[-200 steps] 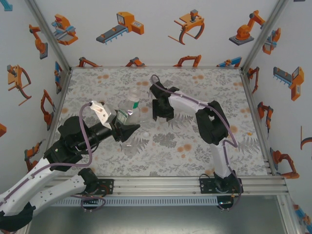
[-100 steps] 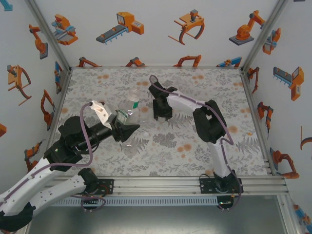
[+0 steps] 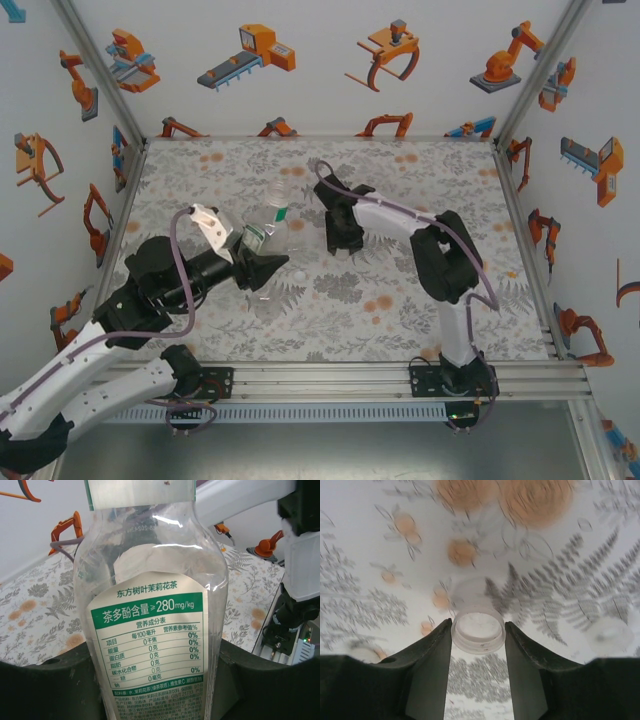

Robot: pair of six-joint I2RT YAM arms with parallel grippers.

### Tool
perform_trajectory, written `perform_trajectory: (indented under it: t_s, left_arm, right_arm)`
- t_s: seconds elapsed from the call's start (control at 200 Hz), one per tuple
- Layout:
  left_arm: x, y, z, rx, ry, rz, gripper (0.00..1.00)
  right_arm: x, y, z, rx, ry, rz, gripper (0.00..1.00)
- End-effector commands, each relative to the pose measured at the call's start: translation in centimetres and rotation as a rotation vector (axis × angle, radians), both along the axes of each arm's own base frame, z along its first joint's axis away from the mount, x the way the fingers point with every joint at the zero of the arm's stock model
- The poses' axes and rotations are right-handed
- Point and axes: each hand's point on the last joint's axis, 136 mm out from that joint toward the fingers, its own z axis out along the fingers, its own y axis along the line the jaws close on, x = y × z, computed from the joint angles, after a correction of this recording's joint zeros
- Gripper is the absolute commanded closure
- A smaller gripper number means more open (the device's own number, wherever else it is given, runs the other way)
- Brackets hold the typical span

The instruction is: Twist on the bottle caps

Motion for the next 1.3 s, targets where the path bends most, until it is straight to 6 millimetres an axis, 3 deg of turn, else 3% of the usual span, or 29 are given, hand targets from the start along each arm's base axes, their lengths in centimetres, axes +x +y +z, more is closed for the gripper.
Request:
perform_trajectory:
  t_s: [0.0, 0.24, 0.391, 0.701, 1.026, 1.292]
  left_arm:
    - [0.1, -0.4, 0.7, -0.042, -0.006, -0.009, 0.76]
    - [0.4, -1.3, 0.4, -0.043, 0.006, -0.027, 0.76]
    - [0.7, -1.5, 0.1, -0.040, 0.015, -0.023, 0.76]
    - [0.9, -1.7, -0.1, -0.039, 0.025, -0.019, 0.76]
    - [1.0, -1.7, -0.3, -0.035, 0.022, -0.017, 0.75]
    - [1.0, -1.7, -0.3, -0.039, 0.020, -0.012, 0.75]
  right_arm:
    - [-1.8, -0.8, 2.1, 0.028, -0.028, -0.025, 0.60]
    - [-7.4, -1.5, 1.4, 0.040, -0.009, -0.037, 0.60]
    - [-9.3, -1.6, 0.0, 0.029, 0.001, -0.044, 0.60]
    - [-9.5, -1.8, -1.5, 0.007, 0.018, -0.043, 0.56]
    - [-9.4, -2.1, 0.7, 0.009, -0.007, -0.042, 0.50]
    - [-9.4, -1.8, 1.8, 0.040, -0.020, -0.043, 0.51]
